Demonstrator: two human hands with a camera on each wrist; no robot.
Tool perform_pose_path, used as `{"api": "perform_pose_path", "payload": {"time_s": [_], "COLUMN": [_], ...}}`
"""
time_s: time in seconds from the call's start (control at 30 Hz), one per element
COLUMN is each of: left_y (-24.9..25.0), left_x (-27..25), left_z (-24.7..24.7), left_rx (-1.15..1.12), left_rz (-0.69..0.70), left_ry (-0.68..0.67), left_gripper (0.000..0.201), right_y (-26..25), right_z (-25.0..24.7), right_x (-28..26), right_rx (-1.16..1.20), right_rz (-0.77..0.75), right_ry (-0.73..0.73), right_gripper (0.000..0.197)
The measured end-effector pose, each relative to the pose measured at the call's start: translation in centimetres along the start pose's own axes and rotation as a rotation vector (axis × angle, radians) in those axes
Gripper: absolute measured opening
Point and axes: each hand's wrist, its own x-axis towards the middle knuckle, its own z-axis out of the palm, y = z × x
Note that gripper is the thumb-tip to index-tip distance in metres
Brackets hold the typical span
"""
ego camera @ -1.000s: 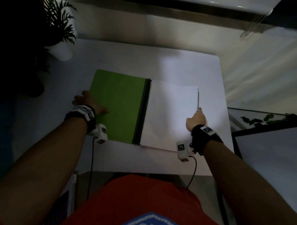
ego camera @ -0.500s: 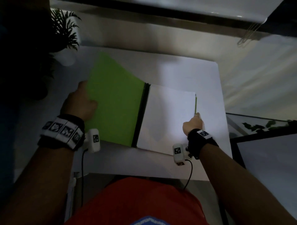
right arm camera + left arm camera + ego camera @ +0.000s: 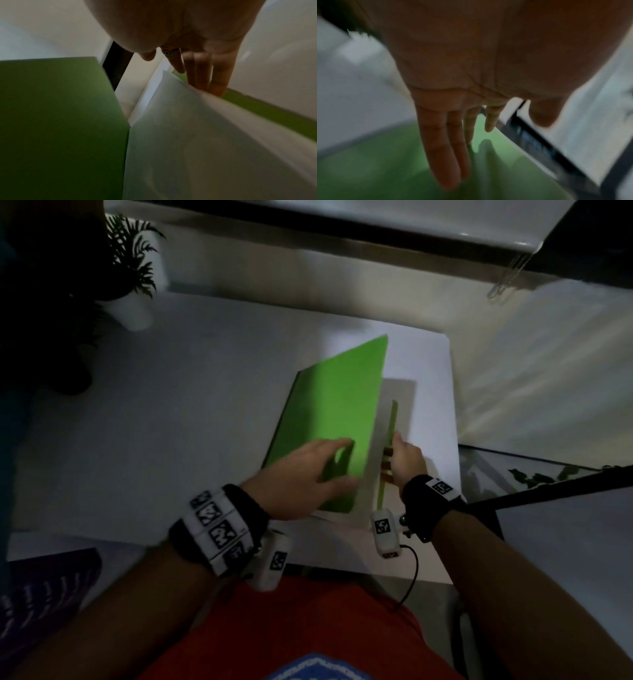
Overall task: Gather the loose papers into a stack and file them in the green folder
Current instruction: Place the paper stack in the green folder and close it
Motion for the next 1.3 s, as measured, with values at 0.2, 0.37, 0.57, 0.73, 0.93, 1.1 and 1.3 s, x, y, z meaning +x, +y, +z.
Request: {"api": "perform_pose_path", "payload": {"time_s": [0.2, 0.37, 0.57, 0.73, 0.93, 1.1, 1.3], "left_y": [-5.2, -8.3, -10.2, -9.7, -7.9, -5.2, -3.3], "left_x": [5.5, 7.1, 8.6, 9.4, 12.4, 17.4, 22.8], "left_z": [6.6, 5.2, 3.6, 3.7, 4.5, 4.5, 3.8], "left_rx": [0.195, 0.081, -0.258, -0.424, -0.549, -0.494, -0.351], "left_rz": [-0.105, -0.620, -0.681, -0.626, -0.577, -0.572, -0.484], "left_ry": [-0.025, 0.296, 0.253, 0.297, 0.315, 0.380, 0.415], "left_gripper": [0.045, 0.060, 0.063, 0.056, 0.052, 0.047, 0.043], "right_y": [-0.6, 0.7, 0.9, 1.2, 0.7, -0.8, -2.5], "right_z": [-2.8, -1.5, -0.3, -0.7, -2.5, -4.5, -6.1], "right_x": [-1.6, -1.6, -1.5, -0.9, 0.6, 4.2, 8.3], "right_rx": [0.013, -0.588, -0.767, -0.688, -0.657, -0.639, -0.654], "right_rz": [0.046, -0.254, -0.179, -0.135, -0.047, -0.025, -0.020], "right_ry": [-0.126, -0.075, -0.019, 0.023, 0.165, 0.233, 0.247], "right_gripper": [0.038, 0.055, 0.068, 0.068, 0.072, 0.072, 0.075]}}
